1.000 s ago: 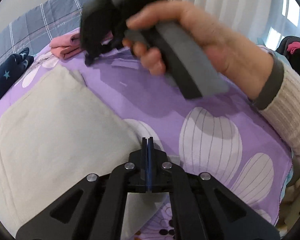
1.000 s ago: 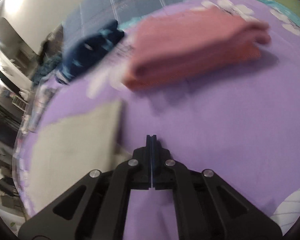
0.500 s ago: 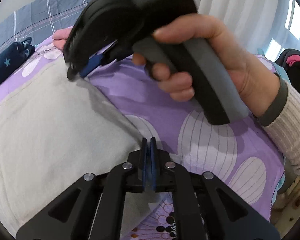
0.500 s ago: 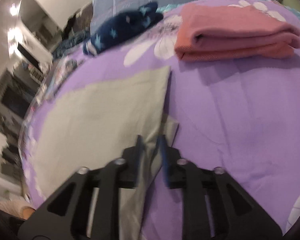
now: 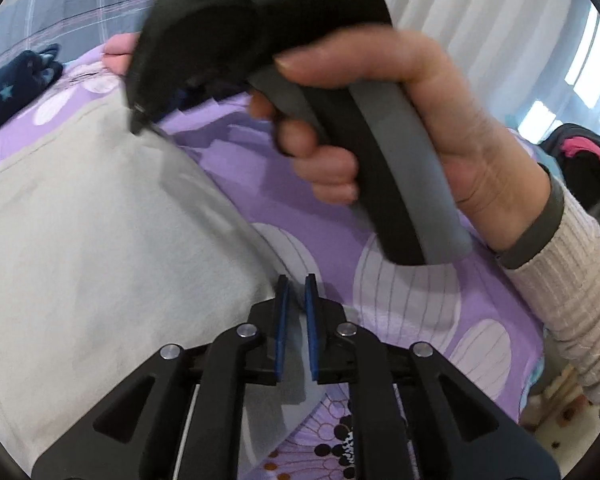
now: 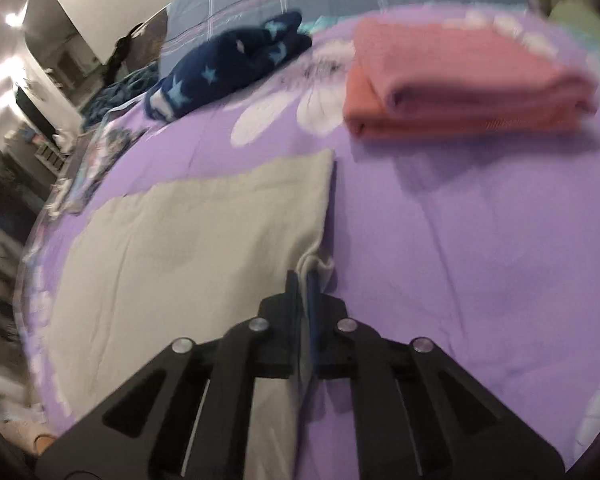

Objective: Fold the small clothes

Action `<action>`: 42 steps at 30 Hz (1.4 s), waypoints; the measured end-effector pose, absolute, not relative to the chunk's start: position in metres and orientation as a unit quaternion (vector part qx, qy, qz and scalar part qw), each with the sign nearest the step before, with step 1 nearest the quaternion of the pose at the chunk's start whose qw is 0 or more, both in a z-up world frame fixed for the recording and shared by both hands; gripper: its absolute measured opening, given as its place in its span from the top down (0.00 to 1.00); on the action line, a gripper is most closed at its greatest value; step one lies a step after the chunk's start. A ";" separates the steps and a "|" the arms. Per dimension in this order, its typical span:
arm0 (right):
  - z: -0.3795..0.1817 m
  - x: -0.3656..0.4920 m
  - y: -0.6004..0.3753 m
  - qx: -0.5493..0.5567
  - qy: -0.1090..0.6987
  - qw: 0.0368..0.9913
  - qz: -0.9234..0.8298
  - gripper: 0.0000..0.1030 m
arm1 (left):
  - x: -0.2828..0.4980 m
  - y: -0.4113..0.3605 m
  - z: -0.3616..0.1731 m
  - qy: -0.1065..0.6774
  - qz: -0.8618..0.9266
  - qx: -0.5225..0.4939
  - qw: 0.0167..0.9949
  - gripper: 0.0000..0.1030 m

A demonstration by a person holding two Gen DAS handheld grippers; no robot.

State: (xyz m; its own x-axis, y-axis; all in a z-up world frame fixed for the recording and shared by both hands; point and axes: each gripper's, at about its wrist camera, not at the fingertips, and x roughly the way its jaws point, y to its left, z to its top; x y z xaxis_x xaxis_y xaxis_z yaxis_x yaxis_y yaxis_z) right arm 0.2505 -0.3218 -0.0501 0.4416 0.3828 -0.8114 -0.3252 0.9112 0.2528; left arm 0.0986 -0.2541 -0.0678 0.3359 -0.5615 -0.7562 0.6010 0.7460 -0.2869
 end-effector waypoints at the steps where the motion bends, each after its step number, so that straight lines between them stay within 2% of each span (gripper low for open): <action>1: -0.039 0.244 -0.316 0.009 0.466 0.860 0.205 0.96 | 0.102 -0.250 -0.070 0.455 -0.368 0.008 0.811 0.97; 3: -0.027 0.240 -0.312 -0.023 0.441 0.877 0.190 0.98 | 0.113 -0.243 -0.076 0.465 -0.381 -0.021 0.799 0.97; 6: -0.045 0.265 -0.325 -0.059 0.452 0.885 0.097 1.00 | 0.119 -0.243 -0.081 0.472 -0.389 -0.034 0.790 0.97; 8: -0.069 0.283 -0.351 0.007 0.492 0.865 0.098 1.00 | 0.117 -0.245 -0.079 0.464 -0.385 -0.017 0.797 0.97; 10: -0.063 0.278 -0.364 0.048 0.484 0.866 0.114 1.00 | 0.113 -0.247 -0.078 0.456 -0.382 -0.005 0.804 0.97; 14: -0.042 0.252 -0.358 0.043 0.467 0.867 0.168 0.94 | 0.116 -0.244 -0.078 0.460 -0.382 -0.022 0.801 0.96; 15: -0.038 0.243 -0.352 0.031 0.464 0.866 0.185 0.90 | 0.117 -0.241 -0.076 0.464 -0.383 -0.032 0.798 0.95; 16: -0.035 0.235 -0.348 0.019 0.462 0.863 0.202 0.84 | 0.117 -0.239 -0.074 0.467 -0.385 -0.038 0.795 0.90; 17: -0.034 0.227 -0.344 0.011 0.462 0.860 0.215 0.72 | 0.116 -0.234 -0.070 0.469 -0.390 -0.047 0.791 0.86; 18: -0.036 0.221 -0.339 0.002 0.464 0.858 0.222 0.62 | 0.115 -0.227 -0.066 0.468 -0.395 -0.053 0.789 0.76; 19: -0.040 0.216 -0.335 -0.009 0.468 0.855 0.222 0.59 | 0.111 -0.219 -0.061 0.462 -0.397 -0.056 0.791 0.68; 21: -0.056 0.209 -0.330 -0.032 0.479 0.853 0.204 0.59 | 0.098 -0.202 -0.051 0.444 -0.382 -0.041 0.809 0.59; 25: -0.053 0.197 -0.318 -0.064 0.454 0.875 0.155 0.59 | 0.075 -0.143 -0.038 0.440 -0.327 -0.036 0.835 0.57; 28: -0.024 0.180 -0.295 -0.106 0.398 0.905 0.110 0.60 | 0.056 -0.073 -0.023 0.425 -0.267 -0.081 0.861 0.57; 29: -0.014 0.170 -0.286 -0.121 0.376 0.911 0.117 0.56 | 0.053 -0.048 -0.019 0.420 -0.241 -0.097 0.870 0.57; 33: 0.016 0.122 -0.218 -0.176 0.315 0.911 0.200 0.48 | 0.022 0.054 -0.010 0.384 -0.075 -0.107 0.914 0.57; 37: 0.004 0.062 -0.121 -0.238 0.286 0.870 0.324 0.47 | -0.015 0.156 -0.012 0.367 0.076 -0.165 0.912 0.57; 42: -0.030 -0.022 -0.030 -0.309 0.217 0.801 0.465 0.45 | -0.049 0.196 -0.017 0.346 0.134 -0.175 0.912 0.57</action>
State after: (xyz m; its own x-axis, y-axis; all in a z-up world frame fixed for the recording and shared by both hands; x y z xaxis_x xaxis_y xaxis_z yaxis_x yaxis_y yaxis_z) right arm -0.0225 -0.0295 -0.0301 0.4727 0.6105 -0.6355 -0.8792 0.3761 -0.2927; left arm -0.0491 0.1960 -0.0166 0.7241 0.1241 -0.6784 -0.3662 0.9027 -0.2257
